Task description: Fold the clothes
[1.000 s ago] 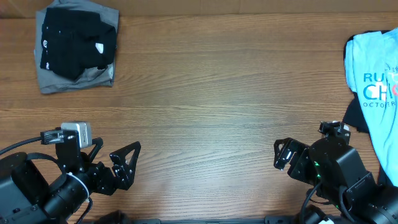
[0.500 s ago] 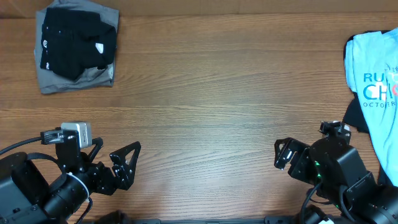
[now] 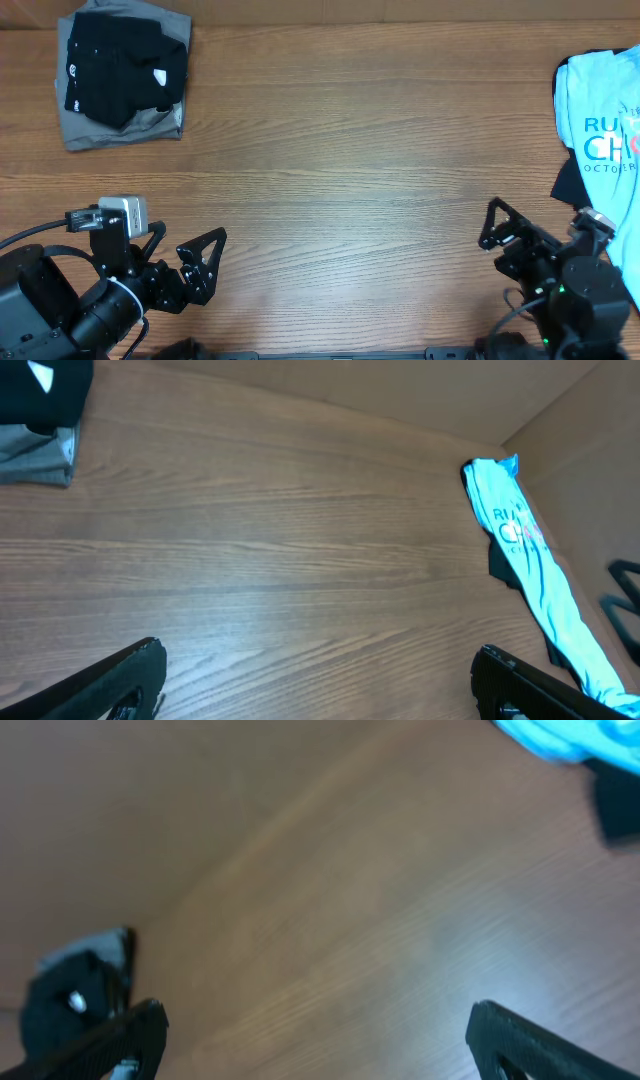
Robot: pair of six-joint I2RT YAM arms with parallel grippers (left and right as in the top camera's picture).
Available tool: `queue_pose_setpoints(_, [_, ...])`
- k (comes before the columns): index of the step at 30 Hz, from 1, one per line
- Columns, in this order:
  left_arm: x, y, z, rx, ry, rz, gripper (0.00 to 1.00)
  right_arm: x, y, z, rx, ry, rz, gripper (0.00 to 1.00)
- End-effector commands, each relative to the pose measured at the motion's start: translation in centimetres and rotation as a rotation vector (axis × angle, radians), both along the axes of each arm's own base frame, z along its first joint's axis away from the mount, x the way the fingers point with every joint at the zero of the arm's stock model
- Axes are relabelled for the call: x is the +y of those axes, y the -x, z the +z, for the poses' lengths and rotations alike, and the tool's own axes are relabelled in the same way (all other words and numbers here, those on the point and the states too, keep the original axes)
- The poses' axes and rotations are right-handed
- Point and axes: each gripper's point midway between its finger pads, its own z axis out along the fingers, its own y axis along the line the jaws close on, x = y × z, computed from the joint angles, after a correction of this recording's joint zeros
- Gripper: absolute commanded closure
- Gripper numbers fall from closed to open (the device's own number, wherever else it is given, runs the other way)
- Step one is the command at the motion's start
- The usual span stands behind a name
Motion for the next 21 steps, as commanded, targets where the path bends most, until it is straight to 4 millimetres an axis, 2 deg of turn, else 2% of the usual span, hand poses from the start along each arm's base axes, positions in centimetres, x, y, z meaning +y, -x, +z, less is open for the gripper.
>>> queue_pose_setpoints(1, [-0.4, 0.1, 0.1, -0.013, 0.002, -0.025, 0.0, 0.9, -1.6, -2.5, -0.131, 0.119, 0.121, 0.0])
queue_pose_setpoints(5, [-0.4, 0.1, 0.1, -0.013, 0.002, -0.025, 0.0, 0.5, -3.1, -4.4, -0.262, 0.129, 0.093, 0.0])
queue_pose_setpoints(11, [-0.4, 0.1, 0.1, -0.013, 0.002, -0.025, 0.0, 0.8, -4.4, -5.2, -0.423, 0.109, 0.121, 0.0])
queue_pose_setpoints(15, [-0.4, 0.1, 0.1, -0.013, 0.002, -0.025, 0.0, 0.6, -4.8, -6.0, -0.461, 0.112, 0.115, 0.0])
queue_pose_setpoints(21, [-0.4, 0.1, 0.1, -0.013, 0.001, -0.026, 0.0, 0.5, -4.8, -5.5, -0.553, 0.286, 0.143, 0.0])
